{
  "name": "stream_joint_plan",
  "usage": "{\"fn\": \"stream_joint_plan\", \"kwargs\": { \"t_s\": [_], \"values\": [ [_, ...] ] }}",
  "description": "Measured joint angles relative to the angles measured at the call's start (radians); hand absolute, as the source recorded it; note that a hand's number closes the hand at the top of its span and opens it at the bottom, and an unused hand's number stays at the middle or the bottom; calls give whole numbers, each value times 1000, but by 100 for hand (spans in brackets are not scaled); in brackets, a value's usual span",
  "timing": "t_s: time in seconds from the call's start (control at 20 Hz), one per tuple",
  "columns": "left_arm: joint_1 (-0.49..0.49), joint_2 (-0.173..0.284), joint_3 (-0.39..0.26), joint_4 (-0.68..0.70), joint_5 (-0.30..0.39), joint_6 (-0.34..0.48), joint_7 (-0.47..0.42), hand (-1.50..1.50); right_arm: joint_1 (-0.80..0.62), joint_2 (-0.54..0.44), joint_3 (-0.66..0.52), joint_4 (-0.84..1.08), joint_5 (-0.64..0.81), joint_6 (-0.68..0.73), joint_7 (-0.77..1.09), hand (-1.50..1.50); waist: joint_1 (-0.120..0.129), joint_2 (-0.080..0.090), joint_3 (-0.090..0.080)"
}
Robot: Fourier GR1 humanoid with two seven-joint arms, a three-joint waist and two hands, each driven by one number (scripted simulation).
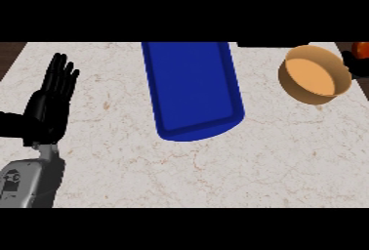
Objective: Pick the tomato from the tray and place it in the pot
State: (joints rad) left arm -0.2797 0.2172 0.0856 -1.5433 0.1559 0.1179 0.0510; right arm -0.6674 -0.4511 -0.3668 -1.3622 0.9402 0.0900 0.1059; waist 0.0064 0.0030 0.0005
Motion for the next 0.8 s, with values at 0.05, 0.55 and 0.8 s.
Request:
{"fn": "stream_joint_plan", "kwargs": {
  "t_s": [0.05, 0.55, 0.8],
  "values": [
    [-10, -2, -1, -4, -3, 6, 11, 0, -13, -13, -7, 57, -4, -19, -31, 150, 2, 1, 0],
    [-18, -23, -18, -7, -19, 2, 17, 0, -145, -115, -42, 566, 13, -229, -266, 150, 17, 5, 0],
    [-23, -15, -6, 7, -10, -16, 2, 0, -205, -129, -66, 765, -7, -187, -273, -150, 29, 10, 1]
  ]
}}
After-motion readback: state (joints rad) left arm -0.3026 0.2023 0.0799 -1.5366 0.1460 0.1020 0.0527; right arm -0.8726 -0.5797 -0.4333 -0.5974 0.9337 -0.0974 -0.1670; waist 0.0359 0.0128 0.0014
